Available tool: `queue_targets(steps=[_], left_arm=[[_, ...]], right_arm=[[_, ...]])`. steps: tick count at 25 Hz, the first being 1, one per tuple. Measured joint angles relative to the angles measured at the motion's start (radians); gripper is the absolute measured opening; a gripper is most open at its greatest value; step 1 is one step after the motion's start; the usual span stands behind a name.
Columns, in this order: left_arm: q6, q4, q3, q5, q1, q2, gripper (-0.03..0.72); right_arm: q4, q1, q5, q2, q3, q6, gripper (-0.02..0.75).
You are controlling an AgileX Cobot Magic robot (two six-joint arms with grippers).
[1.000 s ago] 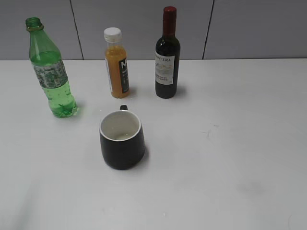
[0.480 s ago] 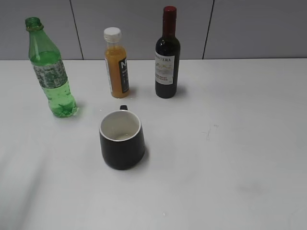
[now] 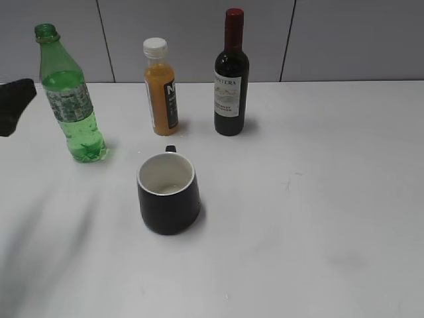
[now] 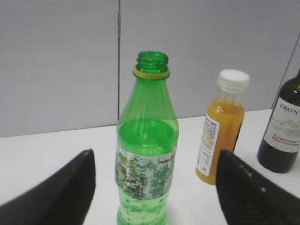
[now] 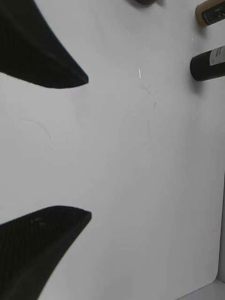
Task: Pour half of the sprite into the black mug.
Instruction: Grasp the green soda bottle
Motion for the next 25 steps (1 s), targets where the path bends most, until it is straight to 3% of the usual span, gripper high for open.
queue_targets(steps=[7, 12, 25], left_arm=[[0.003, 0.059, -0.015, -0.292, 0.0, 0.287, 0.613], [0.048, 0.027, -0.072, -0.306, 0.0, 0.401, 0.682], [0.107, -0.006, -0.257, -0.277, 0.0, 0.586, 0.693]], right_arm=[[0.0, 0.0, 0.0, 0.0, 0.0, 0.0, 0.589], [0.0, 0.0, 0.0, 0.0, 0.0, 0.0, 0.589], [0.0, 0.0, 0.0, 0.0, 0.0, 0.0, 0.589]])
